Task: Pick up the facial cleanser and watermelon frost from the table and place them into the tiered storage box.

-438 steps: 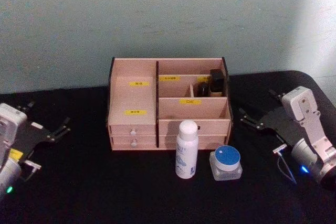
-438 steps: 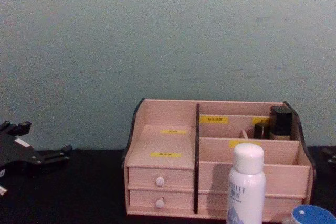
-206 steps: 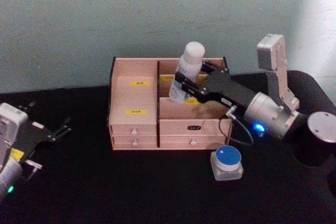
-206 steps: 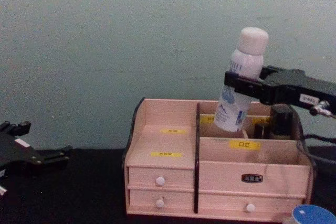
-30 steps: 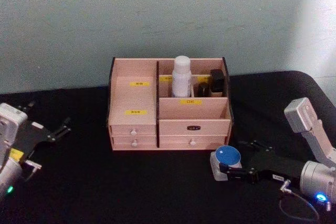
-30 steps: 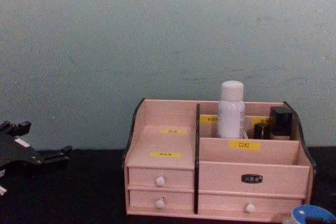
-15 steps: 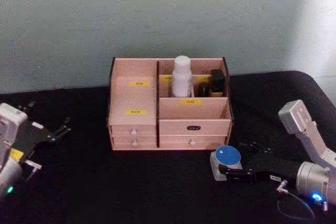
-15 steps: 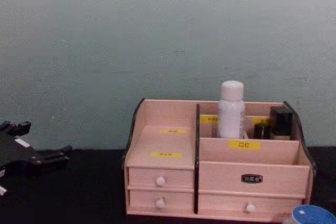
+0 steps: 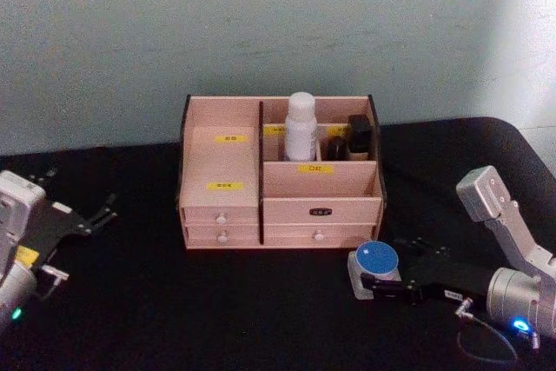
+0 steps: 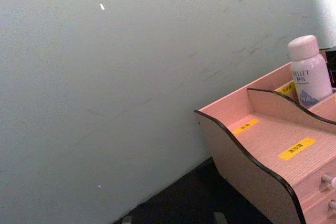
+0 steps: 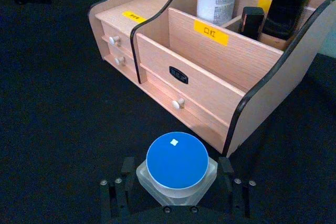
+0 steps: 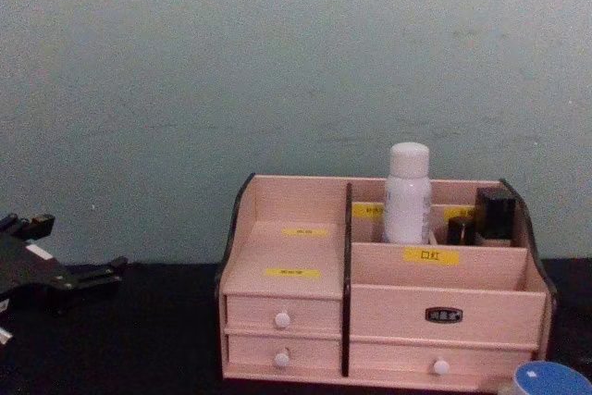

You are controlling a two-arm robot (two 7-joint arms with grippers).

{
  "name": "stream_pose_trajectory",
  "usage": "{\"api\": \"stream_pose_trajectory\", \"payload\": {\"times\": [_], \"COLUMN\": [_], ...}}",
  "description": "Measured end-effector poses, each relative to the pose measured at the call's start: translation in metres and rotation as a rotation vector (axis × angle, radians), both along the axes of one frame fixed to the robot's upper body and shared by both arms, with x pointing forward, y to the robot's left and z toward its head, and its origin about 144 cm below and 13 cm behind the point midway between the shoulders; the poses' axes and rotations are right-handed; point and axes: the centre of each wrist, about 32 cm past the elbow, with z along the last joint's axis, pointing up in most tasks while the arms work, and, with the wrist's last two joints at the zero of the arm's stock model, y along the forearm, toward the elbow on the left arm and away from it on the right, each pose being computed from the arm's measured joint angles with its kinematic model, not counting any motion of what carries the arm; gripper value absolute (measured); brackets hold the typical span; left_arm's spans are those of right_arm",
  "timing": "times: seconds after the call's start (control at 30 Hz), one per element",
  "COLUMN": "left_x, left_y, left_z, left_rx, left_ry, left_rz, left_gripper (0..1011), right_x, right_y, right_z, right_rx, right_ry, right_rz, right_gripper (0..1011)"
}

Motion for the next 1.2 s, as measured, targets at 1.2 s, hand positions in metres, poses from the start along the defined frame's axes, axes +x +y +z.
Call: {"api": "stream_pose_trajectory", "payload": {"times": [1.2], "left_x": [0.0], "left_y": [0.0], "left_z": [0.0], "left_rx": [0.0], "left_ry": [0.0], "left_rz": [0.0], "left_gripper": [1001], "right_x": [0.0075], "right_y": [0.0018], "right_z": [-0.0029], "right_rx": [-0.001], "right_ry": [0.005], "right_rz": [0.016], "right_gripper": [1000]}}
